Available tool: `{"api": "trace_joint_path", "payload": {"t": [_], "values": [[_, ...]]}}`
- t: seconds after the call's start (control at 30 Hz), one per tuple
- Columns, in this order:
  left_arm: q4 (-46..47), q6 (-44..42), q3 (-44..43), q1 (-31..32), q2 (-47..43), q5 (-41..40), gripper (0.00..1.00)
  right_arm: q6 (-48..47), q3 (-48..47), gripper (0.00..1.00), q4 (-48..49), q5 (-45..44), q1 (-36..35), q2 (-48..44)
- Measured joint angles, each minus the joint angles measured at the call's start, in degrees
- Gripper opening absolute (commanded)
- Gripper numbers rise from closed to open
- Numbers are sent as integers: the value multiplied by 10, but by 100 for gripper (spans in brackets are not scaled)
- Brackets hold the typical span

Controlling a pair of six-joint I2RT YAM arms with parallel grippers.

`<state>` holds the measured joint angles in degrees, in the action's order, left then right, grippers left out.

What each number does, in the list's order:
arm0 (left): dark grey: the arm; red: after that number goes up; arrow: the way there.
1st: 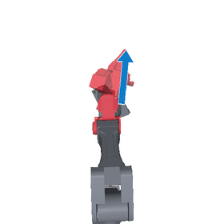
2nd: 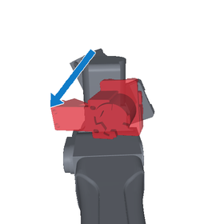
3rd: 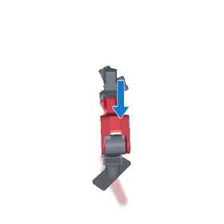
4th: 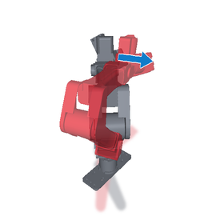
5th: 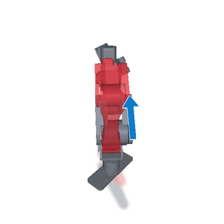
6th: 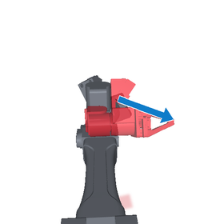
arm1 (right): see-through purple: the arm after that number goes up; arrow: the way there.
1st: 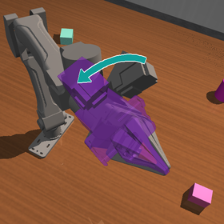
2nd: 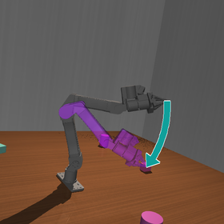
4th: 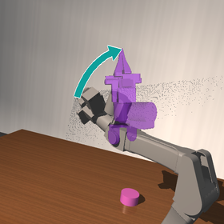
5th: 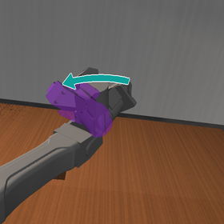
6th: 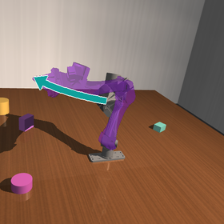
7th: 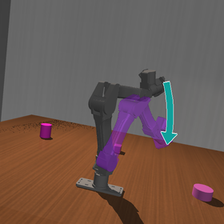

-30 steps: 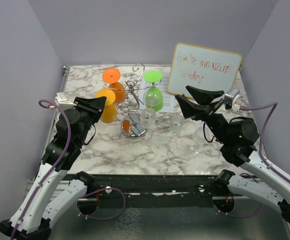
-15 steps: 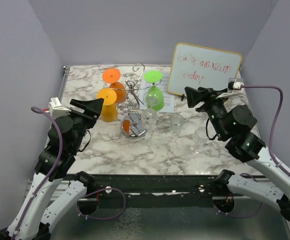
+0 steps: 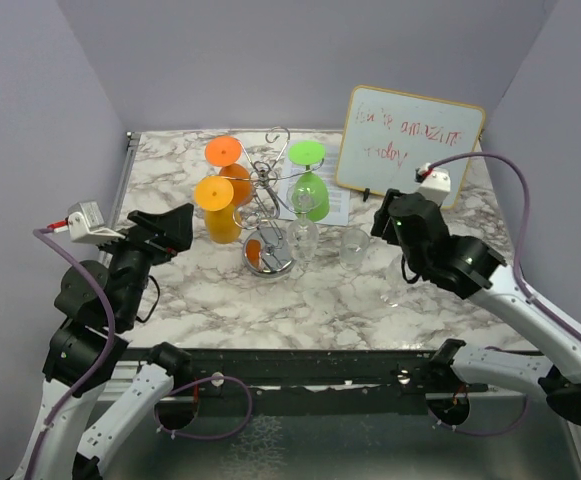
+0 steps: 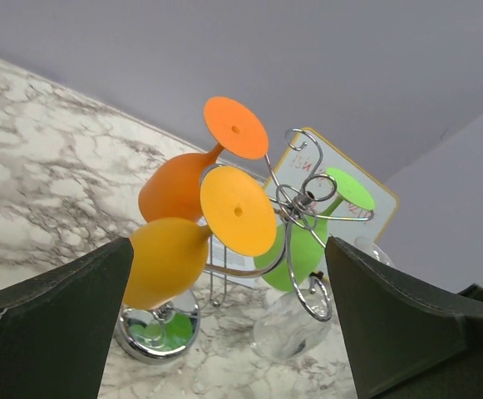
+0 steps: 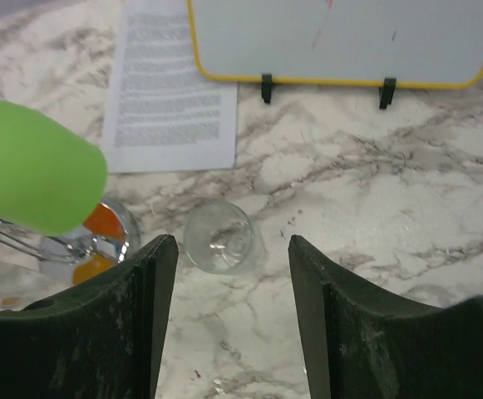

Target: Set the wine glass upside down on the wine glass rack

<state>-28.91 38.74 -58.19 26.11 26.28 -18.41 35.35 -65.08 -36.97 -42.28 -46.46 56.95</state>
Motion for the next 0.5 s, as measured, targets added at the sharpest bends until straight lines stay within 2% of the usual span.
{"api": "trace_joint_path", "payload": {"t": [0.17, 0.3, 0.4, 0.5], "values": [[0, -76, -14, 0, 7, 1, 99, 21, -5, 53, -56, 25, 0, 78], [1, -112, -21, 0, 36, 17, 99, 48, -35, 52, -92, 32, 0, 126], [0, -129, -21, 0, 52, 30, 99, 83, -52, 47, -134, 27, 0, 137], [0, -141, -21, 0, 57, 35, 99, 115, -59, 47, -190, 23, 0, 138]]}}
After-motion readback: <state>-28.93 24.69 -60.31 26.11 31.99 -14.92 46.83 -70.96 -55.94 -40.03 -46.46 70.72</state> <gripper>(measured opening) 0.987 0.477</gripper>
